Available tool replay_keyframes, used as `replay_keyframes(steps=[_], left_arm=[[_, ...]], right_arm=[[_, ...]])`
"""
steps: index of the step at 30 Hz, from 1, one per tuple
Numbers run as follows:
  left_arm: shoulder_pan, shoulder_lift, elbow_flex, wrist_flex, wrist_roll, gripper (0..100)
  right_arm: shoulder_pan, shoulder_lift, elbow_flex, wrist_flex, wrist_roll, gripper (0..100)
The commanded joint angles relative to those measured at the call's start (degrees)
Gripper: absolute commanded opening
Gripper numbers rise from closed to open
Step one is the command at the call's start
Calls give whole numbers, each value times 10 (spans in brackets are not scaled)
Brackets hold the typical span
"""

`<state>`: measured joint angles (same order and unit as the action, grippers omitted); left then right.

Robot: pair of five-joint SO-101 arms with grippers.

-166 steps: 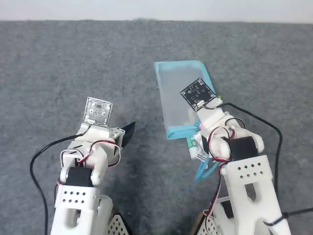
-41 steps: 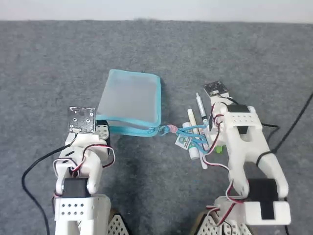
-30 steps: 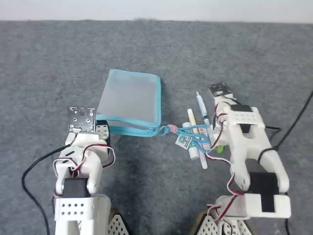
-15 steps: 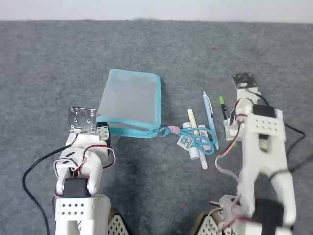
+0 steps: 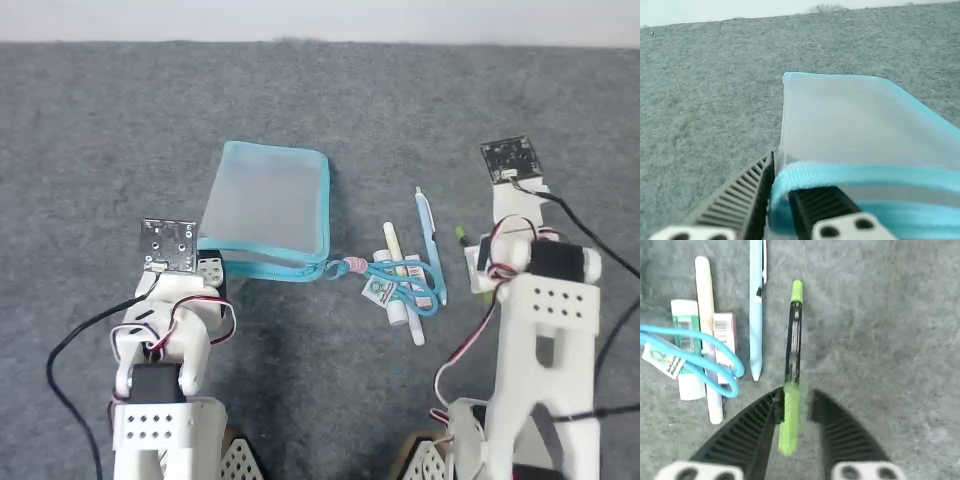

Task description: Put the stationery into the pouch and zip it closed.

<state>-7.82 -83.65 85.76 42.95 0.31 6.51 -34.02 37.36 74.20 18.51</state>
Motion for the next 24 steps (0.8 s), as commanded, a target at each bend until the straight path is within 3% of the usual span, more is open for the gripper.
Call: replay_keyframes(steps=[1,13,20,24], left_arm=[[1,-11,-12,-24,9,11],[1,-11,-13,-25,9,11],[0,-11,-13,-25,8,11],[-2,-11,-14,-25,8,11]], right_arm=[[2,44,-26,-4,11,247],[-17,224,25,-27,54,221],[-23,233,84,-116,35,215],[-22,233,94,-138,22,63]])
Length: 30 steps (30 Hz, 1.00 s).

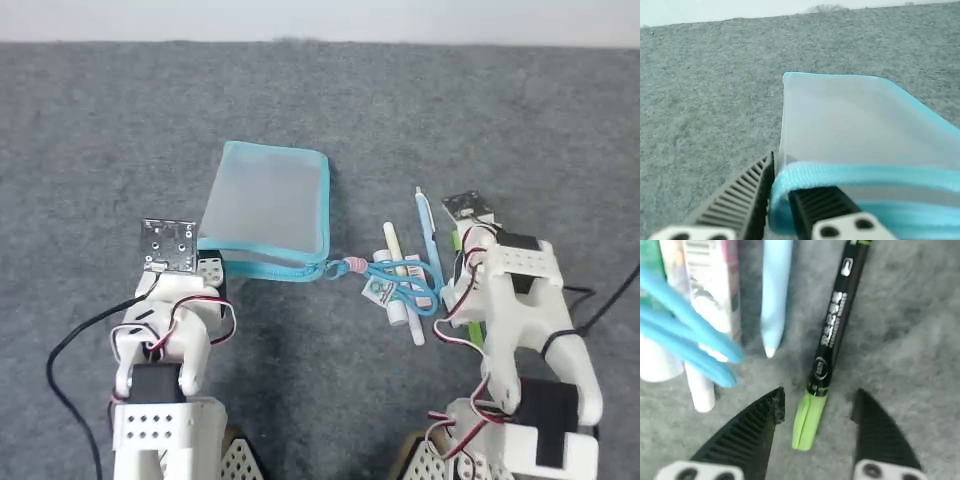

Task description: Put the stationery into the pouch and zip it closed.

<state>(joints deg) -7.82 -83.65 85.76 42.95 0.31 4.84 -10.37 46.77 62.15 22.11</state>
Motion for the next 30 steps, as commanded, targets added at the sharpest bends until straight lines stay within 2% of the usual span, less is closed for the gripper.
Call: replay_keyframes(steps=[1,4,7,13,20,23,26,30], left_arm=[[-3,-11,-14,-25,8,11],[-3,-11,-14,-25,8,11],[-3,-11,-14,-25,8,11],[-3,-11,-14,-25,8,11],[-3,-11,-13,-25,8,11],[-3,-11,-13,-25,8,11],[-3,-11,-13,-25,8,11],[-3,-11,-13,-25,8,11]], right_arm=[[-5,-3,0,-20,-16,13],[-4,-3,-2,-20,-15,32],[-2,-10,-13,-14,-15,3],[-2,-63,-114,84,-18,7],[-3,-154,-198,123,-65,7],[-15,-145,-176,123,-69,7],[-44,-108,-125,141,-30,16],[-54,-71,-51,101,-8,104]])
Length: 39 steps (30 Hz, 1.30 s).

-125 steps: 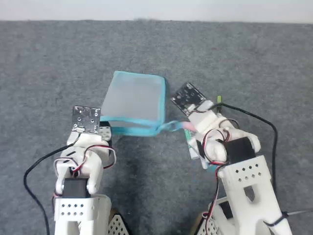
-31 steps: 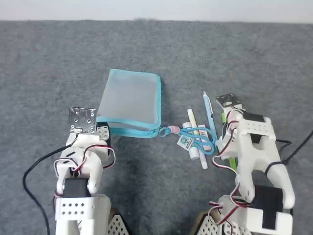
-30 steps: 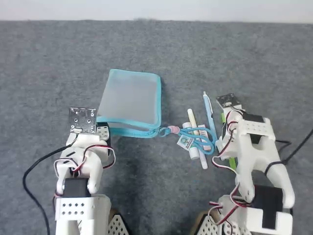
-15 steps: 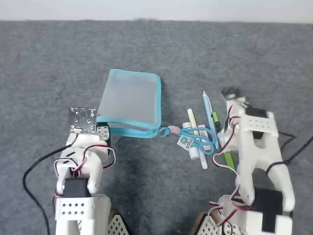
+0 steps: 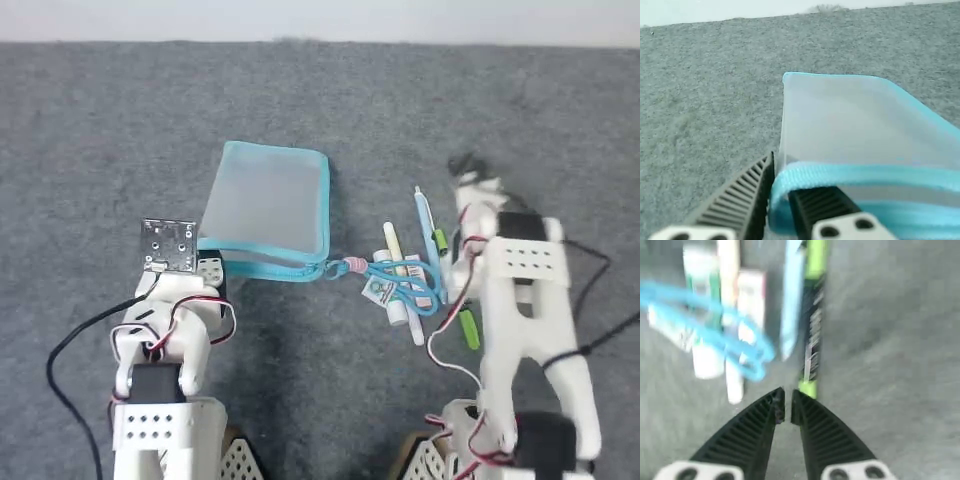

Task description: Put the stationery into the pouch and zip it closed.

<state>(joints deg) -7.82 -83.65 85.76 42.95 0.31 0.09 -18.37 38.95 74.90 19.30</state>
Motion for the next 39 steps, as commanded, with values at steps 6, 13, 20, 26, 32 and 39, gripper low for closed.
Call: replay_keyframes(steps=[6,13,20,26,32,39], left_arm=[[-3,-11,-13,-25,8,11],[-4,-11,-13,-25,8,11],[-2,-11,-13,-25,8,11],[-3,-11,-12,-25,8,11],[0,-11,-11,-25,8,11],[1,-11,-11,-25,8,11]], right_arm=[[-5,33,74,-98,24,145],[8,106,76,-155,24,145],[53,152,55,-177,22,48],[80,145,28,-164,7,7],[96,9,7,-105,-4,7],[56,-180,-1,-29,-4,6]])
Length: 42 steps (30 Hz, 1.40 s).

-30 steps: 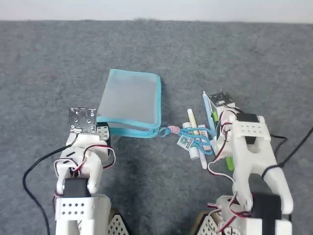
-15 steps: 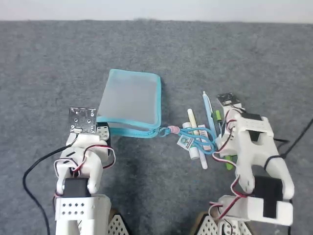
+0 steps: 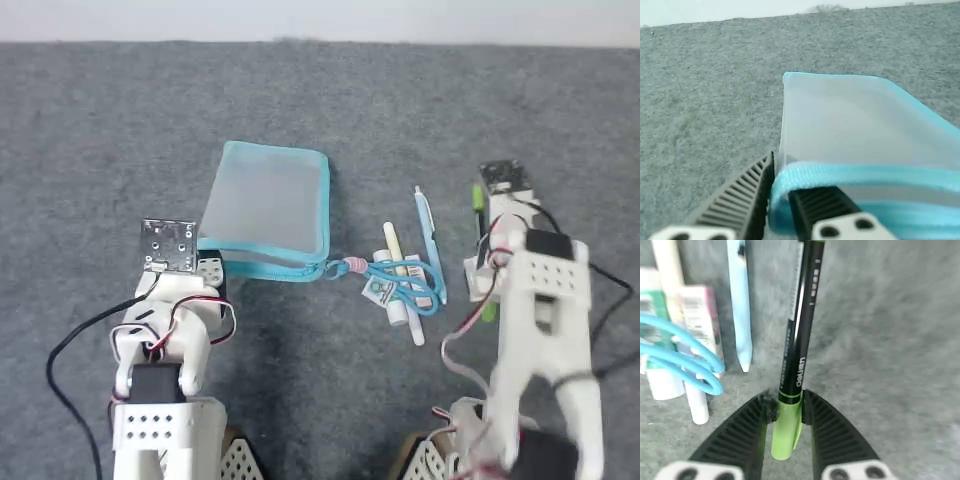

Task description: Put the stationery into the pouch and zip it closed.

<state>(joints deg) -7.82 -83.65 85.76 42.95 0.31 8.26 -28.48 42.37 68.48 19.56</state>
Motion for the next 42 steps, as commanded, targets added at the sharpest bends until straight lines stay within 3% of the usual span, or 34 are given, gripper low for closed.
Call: replay_keyframes(steps=[1,4,11,19,23,31,36,42], left_arm=[[1,-11,-11,-25,8,11],[1,-11,-11,-25,8,11],[-4,-11,-13,-33,13,11],[-3,-6,-9,-73,21,11],[1,-6,-9,-73,20,11],[41,-6,-9,-55,20,11],[61,-6,-9,-47,20,11],[64,-7,-4,-48,19,11]], right_arm=[[-40,-87,-42,51,-4,6],[-95,-90,-68,94,4,6],[-278,-97,-99,218,100,6],[-381,-182,-98,299,167,6],[-443,-209,-101,323,144,6],[-459,-138,-132,283,90,6],[-438,-14,-258,294,39,6],[-429,149,-382,338,33,6]])
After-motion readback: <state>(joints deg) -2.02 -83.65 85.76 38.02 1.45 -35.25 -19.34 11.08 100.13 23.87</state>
